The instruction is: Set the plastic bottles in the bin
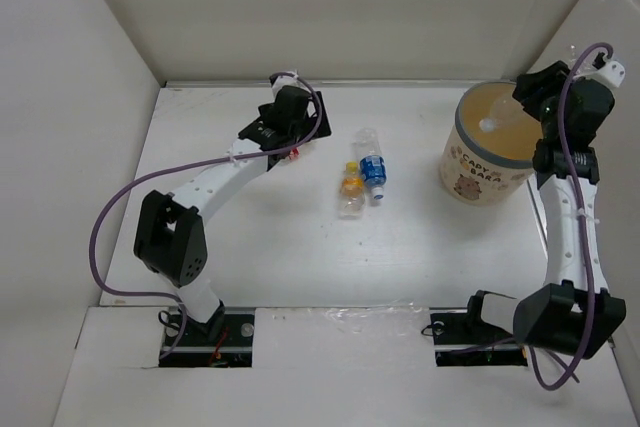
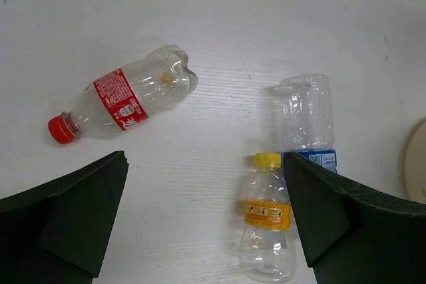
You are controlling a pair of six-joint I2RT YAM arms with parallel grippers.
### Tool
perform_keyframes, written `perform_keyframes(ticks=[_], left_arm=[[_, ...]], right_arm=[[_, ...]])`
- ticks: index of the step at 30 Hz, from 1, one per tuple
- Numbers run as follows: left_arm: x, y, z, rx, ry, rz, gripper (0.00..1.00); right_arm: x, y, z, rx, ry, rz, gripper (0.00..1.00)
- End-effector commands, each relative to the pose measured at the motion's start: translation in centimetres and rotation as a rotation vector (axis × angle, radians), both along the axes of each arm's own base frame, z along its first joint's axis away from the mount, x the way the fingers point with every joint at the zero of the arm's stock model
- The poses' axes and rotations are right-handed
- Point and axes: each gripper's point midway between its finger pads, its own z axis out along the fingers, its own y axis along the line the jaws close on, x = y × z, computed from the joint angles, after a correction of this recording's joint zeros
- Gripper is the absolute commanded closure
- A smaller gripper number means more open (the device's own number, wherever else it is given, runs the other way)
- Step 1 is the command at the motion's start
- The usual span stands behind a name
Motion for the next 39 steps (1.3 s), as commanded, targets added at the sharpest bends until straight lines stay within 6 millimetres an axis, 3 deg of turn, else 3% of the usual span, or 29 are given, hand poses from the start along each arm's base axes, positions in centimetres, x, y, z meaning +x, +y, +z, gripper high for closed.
perform_keyframes(ticks=[1,3,4,5,6,7,9,12,14,16,20,22,25,26,29,30,33,34,39], left_arm=[[0.5,-0.1,4.2,-0.023,-0.091,0.015,0.0],[0.9,0.5,3.7,-0.004,-0.088,0.028,0.0],[1.1,0.6,3.2,0.017,-0.083,0.029,0.0],[1.2,0.7,2.8,0.042,-0.079,0.017,0.0],[1.3,0.6,3.3,0.035,-0.089,0.017,0.0],[1.3,0.6,3.3,0.048,-0.091,0.01,0.0],[1.8,0.8,2.8,0.092,-0.092,0.003,0.0],[3.1,1.7,3.7,0.109,-0.138,-0.043,0.0],[3.1,1.9,2.2,0.116,-0.134,-0.123,0.0],[3.3,1.5,2.1,0.119,-0.182,-0.194,0.0],[4.4,2.5,-0.4,0.214,-0.173,-0.226,0.0],[4.9,2.5,-1.2,0.271,-0.172,-0.258,0.0],[5.9,2.0,-2.9,0.302,-0.162,-0.322,0.0],[5.9,1.6,-4.3,0.297,-0.136,-0.348,0.0],[7.4,2.0,-4.6,0.244,-0.138,-0.384,0.0],[7.7,2.1,-5.9,0.235,-0.104,-0.385,0.0],[8.7,2.1,-6.8,0.178,-0.095,-0.41,0.0],[8.9,1.7,-6.1,0.166,-0.116,-0.422,0.0],[10.7,0.7,-6.7,0.156,-0.108,-0.44,0.0]], right_arm=[[0.1,-2.1,2.0,-0.023,-0.033,-0.065,1.0],[0.1,-3.3,1.3,-0.018,-0.003,-0.132,0.98],[0.2,-3.8,0.7,-0.014,0.016,-0.143,0.72],[0.2,-4.0,0.2,-0.013,0.026,-0.156,0.14],[0.2,-4.1,0.2,-0.013,0.026,-0.156,0.13],[0.2,-4.1,0.2,-0.013,0.026,-0.156,0.0],[0.1,-4.0,-0.3,-0.009,0.045,-0.156,0.0],[-0.2,-3.7,0.9,-0.012,0.026,-0.144,0.0],[-0.7,-3.2,1.5,-0.013,0.019,-0.124,0.0],[-1.6,-2.0,2.9,-0.041,-0.012,-0.081,0.0],[-1.8,1.8,3.3,-0.06,-0.042,0.099,0.0],[-2.0,5.0,3.4,-0.071,-0.055,0.241,0.0],[-2.6,8.0,3.4,-0.093,-0.068,0.35,0.0],[-2.8,8.7,3.3,-0.093,-0.069,0.366,0.0],[-3.2,9.9,3.1,-0.101,-0.071,0.399,0.0],[-3.5,10.4,3.0,-0.101,-0.072,0.412,0.0],[-3.9,11.4,2.9,-0.11,-0.075,0.444,0.0],[-3.9,11.7,2.9,-0.109,-0.075,0.453,0.0],[-4.0,13.3,2.9,-0.129,-0.079,0.486,0.0]])
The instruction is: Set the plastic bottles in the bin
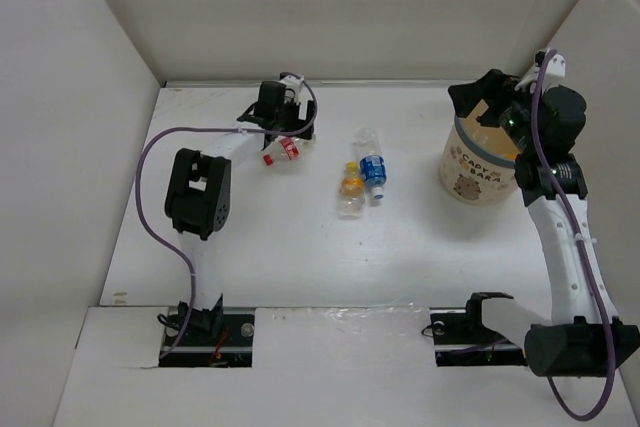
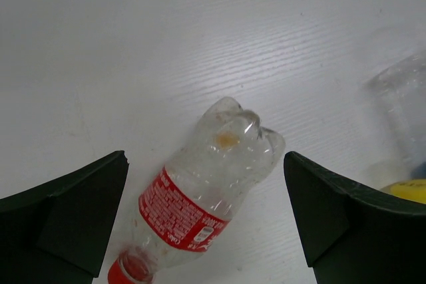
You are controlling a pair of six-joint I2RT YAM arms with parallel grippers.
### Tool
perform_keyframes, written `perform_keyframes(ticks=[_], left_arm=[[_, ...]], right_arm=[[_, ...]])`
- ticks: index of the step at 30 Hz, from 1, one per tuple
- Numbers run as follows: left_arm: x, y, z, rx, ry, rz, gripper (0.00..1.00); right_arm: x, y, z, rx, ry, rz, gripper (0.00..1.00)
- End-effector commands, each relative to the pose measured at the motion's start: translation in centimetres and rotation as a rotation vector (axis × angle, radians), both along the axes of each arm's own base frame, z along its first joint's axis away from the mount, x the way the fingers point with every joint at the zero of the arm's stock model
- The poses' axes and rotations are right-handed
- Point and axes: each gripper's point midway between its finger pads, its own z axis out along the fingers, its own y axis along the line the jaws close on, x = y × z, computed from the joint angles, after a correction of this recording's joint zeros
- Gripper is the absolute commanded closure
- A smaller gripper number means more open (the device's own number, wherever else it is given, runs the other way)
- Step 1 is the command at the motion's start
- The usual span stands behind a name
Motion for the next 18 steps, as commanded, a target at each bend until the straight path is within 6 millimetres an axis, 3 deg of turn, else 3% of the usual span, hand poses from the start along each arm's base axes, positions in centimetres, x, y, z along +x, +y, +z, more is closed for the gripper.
perform_keyframes(ticks=[1,2,7,9,14,15,16,18], left_arm=[[1.8,-2.4,2.3,-0.038,-0.053,-0.074,0.0],[2.2,-2.5,2.7,-0.038,-0.055,-0.074,0.0],[2.1,-2.4,0.8,-0.02,-0.021,-0.079,0.0],[1.5,-2.2,-1.1,-0.005,0.029,-0.079,0.0],[0.6,-3.0,-2.3,0.024,0.052,-0.081,0.0],[0.3,-2.7,-3.4,0.042,0.083,-0.073,0.0],[0.7,-3.0,-2.9,0.054,0.074,-0.066,0.01],[0.9,-2.6,-3.8,0.082,0.105,-0.047,0.03]], right_arm=[[-0.5,0.9,1.6,-0.027,-0.071,0.03,0.0],[-0.5,1.1,1.6,-0.027,-0.071,0.03,0.0],[-0.8,1.7,1.9,-0.026,-0.081,0.039,0.0],[-0.6,1.7,1.6,-0.026,-0.071,0.039,0.0],[-0.4,2.4,1.3,-0.025,-0.062,0.045,0.0],[-0.3,2.4,1.3,-0.025,-0.062,0.045,0.0],[-0.3,2.4,1.3,-0.025,-0.062,0.045,0.0],[-0.4,2.8,1.3,-0.025,-0.062,0.056,0.0]])
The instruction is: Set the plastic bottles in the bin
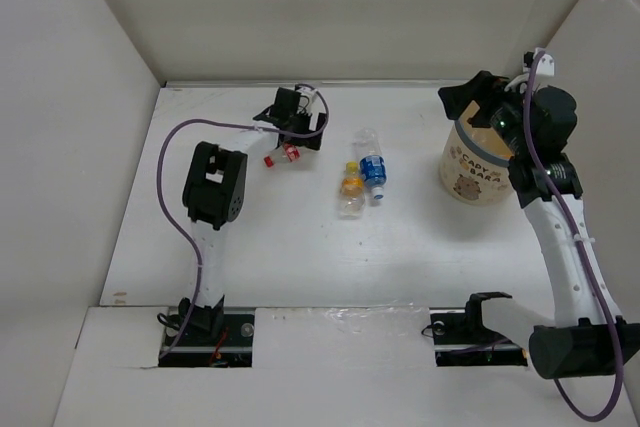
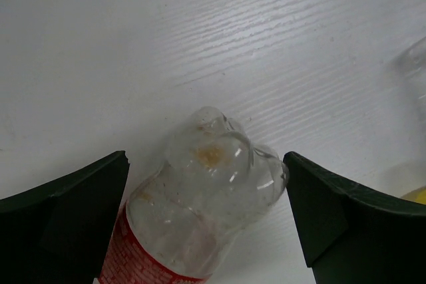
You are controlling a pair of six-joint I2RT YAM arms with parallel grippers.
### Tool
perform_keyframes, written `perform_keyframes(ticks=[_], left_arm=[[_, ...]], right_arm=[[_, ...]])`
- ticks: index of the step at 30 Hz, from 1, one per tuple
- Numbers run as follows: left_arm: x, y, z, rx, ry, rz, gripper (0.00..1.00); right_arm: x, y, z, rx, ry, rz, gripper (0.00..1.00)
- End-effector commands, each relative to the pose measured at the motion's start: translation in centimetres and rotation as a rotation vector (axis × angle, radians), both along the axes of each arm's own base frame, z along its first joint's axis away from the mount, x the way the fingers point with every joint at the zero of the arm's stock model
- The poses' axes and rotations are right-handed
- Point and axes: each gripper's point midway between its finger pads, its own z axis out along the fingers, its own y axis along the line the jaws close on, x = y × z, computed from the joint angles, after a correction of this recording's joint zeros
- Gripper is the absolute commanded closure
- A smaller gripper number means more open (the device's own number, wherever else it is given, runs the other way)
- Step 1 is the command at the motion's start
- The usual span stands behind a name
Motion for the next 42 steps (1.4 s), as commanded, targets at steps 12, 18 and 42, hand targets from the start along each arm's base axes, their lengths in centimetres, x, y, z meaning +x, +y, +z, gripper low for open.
perform_keyframes(ticks=[12,18,42], left_arm=[[0.7,-0.5,-0.5,0.054,0.091,0.067,0.91],[1.6,-1.2,8.6,-0.055,-0.024,0.115,1.0],[-16.9,-7.2,39.5,-1.017,-0.423,-0.406,1.0]], right_arm=[[-0.3,1.7,0.8,-0.009,-0.048,0.035,0.0],[-0.6,5.5,0.3,-0.027,-0.035,0.176,0.0],[-6.6,25.1,2.4,0.236,-0.344,0.997,0.0]])
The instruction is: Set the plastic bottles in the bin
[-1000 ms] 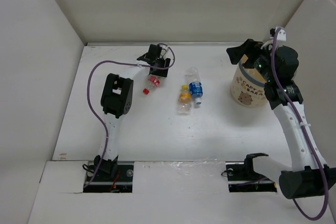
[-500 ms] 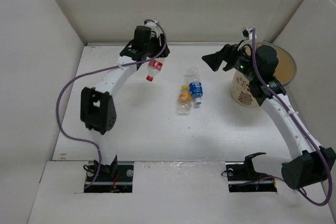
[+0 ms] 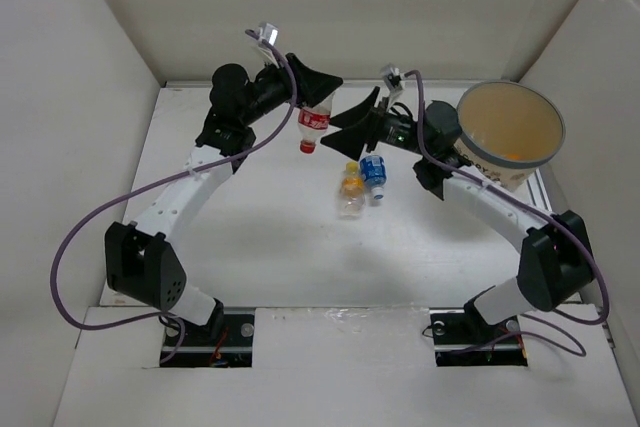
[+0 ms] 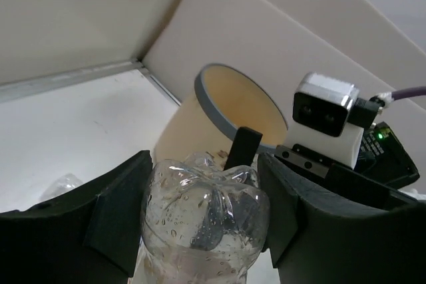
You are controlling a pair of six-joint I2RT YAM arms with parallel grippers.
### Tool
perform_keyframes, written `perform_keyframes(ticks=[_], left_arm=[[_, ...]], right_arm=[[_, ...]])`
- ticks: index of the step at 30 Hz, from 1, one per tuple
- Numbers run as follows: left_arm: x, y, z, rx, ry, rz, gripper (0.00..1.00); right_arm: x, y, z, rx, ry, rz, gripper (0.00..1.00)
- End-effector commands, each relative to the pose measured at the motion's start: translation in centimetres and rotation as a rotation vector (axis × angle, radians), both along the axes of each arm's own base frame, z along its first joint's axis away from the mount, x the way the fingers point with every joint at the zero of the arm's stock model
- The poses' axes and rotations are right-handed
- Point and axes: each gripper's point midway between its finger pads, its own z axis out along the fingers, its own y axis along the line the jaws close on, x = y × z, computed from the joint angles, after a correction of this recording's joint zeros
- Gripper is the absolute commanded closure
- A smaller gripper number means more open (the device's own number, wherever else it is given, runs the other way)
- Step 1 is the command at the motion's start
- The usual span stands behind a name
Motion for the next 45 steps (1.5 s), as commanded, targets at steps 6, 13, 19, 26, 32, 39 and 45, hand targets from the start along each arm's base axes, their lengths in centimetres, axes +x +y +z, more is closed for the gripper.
perform_keyframes(ticks=[6,13,19,26,32,39,45], left_arm=[[-6.1,-2.0,4.9,-0.112,-0.111,-0.199,1.0],[-7.3,-1.6,5.3,-0.144,-0.114,-0.211,1.0],[-8.1,-1.3,5.9,-0.155,-0.133,-0.223,0.97],[-7.4,-0.5,6.8,-0.168,-0.133,-0.146,0.0],[-5.1,1.9,6.5,-0.108,-0.108,0.087,0.0],[-2.2,2.7,3.1,-0.017,-0.037,0.214,0.0],[0.7,1.4,-3.2,0.058,0.083,0.214,0.0]], right_arm=[[0.0,2.2,6.5,0.137,-0.162,0.013,0.0],[0.9,3.3,6.3,0.155,-0.147,-0.026,0.0],[0.9,4.1,6.4,0.165,-0.145,-0.027,0.44],[1.1,3.5,7.0,0.16,-0.137,-0.028,1.0],[4.6,-5.3,7.2,0.104,-0.115,-0.263,1.0],[8.8,-21.1,7.1,0.033,-0.013,-0.718,1.0],[9.6,-33.8,4.9,0.019,0.156,-1.135,0.99]])
